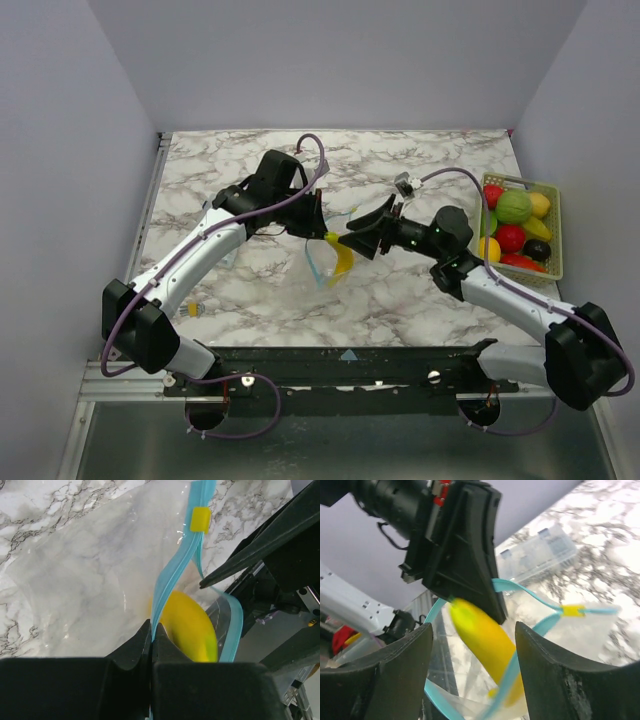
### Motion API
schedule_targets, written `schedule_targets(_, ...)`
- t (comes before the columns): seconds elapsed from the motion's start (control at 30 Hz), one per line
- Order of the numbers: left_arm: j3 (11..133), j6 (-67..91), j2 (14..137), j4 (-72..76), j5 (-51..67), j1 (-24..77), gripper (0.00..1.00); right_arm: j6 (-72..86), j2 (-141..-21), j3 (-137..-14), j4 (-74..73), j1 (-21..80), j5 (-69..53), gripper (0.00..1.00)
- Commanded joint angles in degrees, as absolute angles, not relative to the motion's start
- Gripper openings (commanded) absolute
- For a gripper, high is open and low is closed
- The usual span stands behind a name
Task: Place the food in the zip-top bag and seal the zipper
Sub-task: Place the fake fruit in the zipper food storage bag.
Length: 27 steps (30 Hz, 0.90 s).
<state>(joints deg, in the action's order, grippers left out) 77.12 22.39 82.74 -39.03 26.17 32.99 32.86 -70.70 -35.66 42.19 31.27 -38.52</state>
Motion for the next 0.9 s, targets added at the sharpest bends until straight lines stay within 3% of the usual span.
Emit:
schedule_targets(0.0, 77.0, 22.5, 82.8, -38.6, 26.0, 32.5, 0.00, 29.0, -65.5, -39.5, 24.8, 32.0, -27.8, 0.70)
schedule_targets(0.27, 77.4, 22.4, 83.3, -38.9, 25.5, 32.4, 0.00, 26.4, -63.2, -49.6, 3.0, 37.4, -15.4, 0.72)
schedule_targets(0.53, 76.5, 22.2, 79.9, -37.3, 23.9, 32.4, 0.00, 31.6, -64.2, -55.2, -12.2, 41.3, 0.6, 0.64)
schedule_targets(0.87, 82.8, 25.8, 74.9, -43.0, 14.5, 35.9, 0.00, 31.3, -60.3, -60.6, -21.1, 41.2, 8.0, 0.70)
